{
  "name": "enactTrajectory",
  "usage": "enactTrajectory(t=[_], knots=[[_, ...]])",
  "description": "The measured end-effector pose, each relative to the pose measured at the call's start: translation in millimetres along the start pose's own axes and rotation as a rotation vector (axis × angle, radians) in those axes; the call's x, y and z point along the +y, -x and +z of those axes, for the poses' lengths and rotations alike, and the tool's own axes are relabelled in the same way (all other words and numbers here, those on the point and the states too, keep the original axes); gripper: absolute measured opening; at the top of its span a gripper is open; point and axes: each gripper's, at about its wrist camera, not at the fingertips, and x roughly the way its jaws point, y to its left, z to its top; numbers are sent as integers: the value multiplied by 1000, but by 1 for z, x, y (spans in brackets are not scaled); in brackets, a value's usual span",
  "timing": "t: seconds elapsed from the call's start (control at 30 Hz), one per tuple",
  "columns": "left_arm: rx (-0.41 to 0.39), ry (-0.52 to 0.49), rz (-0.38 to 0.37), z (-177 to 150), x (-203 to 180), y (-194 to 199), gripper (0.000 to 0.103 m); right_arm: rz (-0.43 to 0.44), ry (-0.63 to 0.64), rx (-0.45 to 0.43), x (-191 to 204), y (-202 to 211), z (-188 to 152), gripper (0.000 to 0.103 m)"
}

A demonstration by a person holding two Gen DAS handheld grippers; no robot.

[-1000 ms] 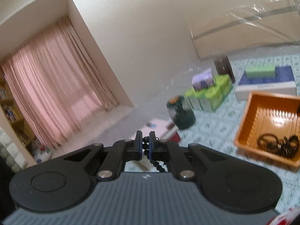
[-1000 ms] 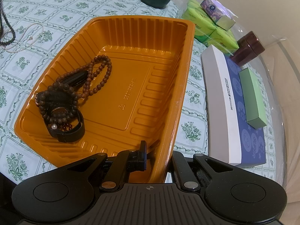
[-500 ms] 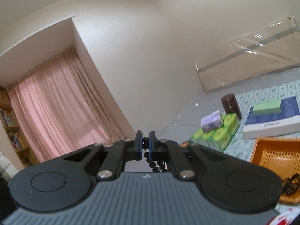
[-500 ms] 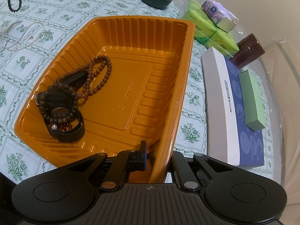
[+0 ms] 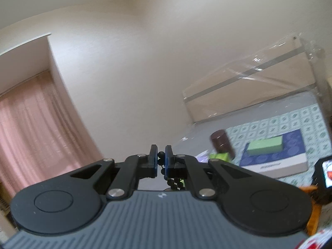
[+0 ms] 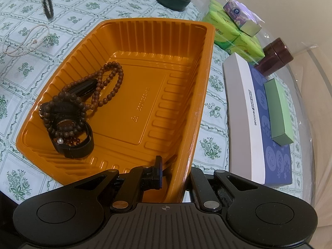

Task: Organize jewelry
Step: 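Carry the black bead necklace over the orange tray and lower it in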

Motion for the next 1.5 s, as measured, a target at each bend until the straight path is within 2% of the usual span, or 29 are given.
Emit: enactTrajectory(t=[0.2, 0.3, 0.73, 1.1, 1.5], knots=[[-31, -2, -95, 21, -34, -28, 6, 1, 0, 0, 0, 0, 0, 6], [-21, -13, -136, 23, -50, -43, 6, 3, 1, 1, 0, 0, 1, 6], [153, -74, -283, -23, -125, -108, 6, 8, 7, 2, 1, -3, 2, 6], [240, -57, -316, -51, -138, -133, 6, 12, 6, 3, 1, -4, 2, 6], [312, -92, -368, -74, -157, -143, 6, 12, 5, 3, 1, -4, 1, 6]])
